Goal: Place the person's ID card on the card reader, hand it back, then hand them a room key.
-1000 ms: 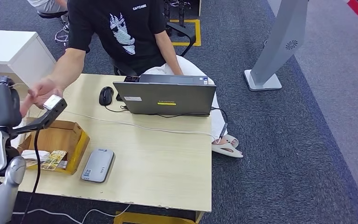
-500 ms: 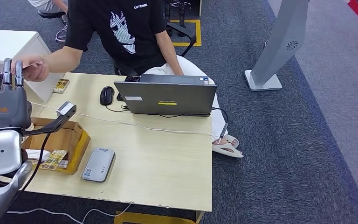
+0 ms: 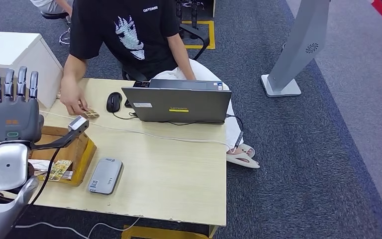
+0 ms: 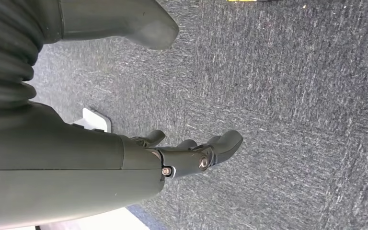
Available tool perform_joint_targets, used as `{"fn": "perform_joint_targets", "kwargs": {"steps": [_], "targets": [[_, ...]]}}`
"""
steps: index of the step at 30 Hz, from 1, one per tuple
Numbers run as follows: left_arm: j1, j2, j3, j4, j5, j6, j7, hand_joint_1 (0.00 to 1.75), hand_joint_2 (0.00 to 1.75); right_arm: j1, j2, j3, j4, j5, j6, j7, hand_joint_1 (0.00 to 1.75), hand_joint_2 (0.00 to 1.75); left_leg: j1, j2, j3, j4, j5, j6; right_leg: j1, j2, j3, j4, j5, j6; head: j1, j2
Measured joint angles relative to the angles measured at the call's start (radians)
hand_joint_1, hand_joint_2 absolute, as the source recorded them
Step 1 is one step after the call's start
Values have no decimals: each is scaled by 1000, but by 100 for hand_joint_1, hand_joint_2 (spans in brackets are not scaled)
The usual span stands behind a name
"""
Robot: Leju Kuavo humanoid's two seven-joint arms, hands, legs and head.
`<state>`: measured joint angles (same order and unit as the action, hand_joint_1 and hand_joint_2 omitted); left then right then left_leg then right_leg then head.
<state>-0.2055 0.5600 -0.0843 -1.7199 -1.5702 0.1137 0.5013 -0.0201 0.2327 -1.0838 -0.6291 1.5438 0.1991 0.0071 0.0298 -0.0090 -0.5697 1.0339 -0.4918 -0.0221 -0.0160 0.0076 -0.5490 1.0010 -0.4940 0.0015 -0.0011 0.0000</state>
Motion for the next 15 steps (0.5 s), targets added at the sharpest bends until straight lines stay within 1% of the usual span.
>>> {"fn": "perform_joint_targets", "kwargs": {"steps": [2, 3, 4, 7, 9, 11, 15], "targets": [[8, -6, 2, -6, 0, 3, -12, 0, 175, 0, 0, 0, 0, 10, 1, -4, 0, 175, 0, 0, 0, 0, 0, 0, 0, 0, 0, 0, 0, 0, 0, 0], [13, -13, 5, -10, 0, 8, -33, 0, 175, 0, 0, -1, -1, 16, 2, -7, 0, 175, 0, 0, 0, 0, 0, 0, 0, 0, 0, 0, 0, 0, 0, 0], [19, -23, 12, -14, 0, 14, -65, 0, 175, 1, 0, -2, -2, 20, 5, -10, 0, 175, 0, 0, 0, 0, 0, 0, 0, 0, 0, 0, 0, 0, 0, 0], [48, -63, 37, -31, 0, 29, -198, 0, 175, 2, 3, -11, -11, 26, 18, -11, 0, 175, 0, 0, 0, 0, 0, 0, 0, 0, 0, 0, 0, 0, 0, 0], [70, -81, 45, -46, 0, 35, -256, 0, 175, 4, 6, -20, -20, 26, 25, -8, 0, 175, 0, 0, 0, 0, 0, 0, 0, 0, 0, 0, 0, 0, 0, 0], [85, -90, 46, -59, 0, 37, -272, 0, 175, 5, 7, -26, -28, 26, 28, -6, 0, 175, 0, 0, 0, 0, 0, 0, 0, 0, 0, 0, 0, 0, 0, 0], [102, -105, 47, -73, 0, 38, -276, 0, 175, 6, 9, -35, -37, 26, 29, -4, 0, 175, 0, -1, 0, 0, 0, 0, 0, -1, 0, 0, 0, 0, 0, 0]]}}
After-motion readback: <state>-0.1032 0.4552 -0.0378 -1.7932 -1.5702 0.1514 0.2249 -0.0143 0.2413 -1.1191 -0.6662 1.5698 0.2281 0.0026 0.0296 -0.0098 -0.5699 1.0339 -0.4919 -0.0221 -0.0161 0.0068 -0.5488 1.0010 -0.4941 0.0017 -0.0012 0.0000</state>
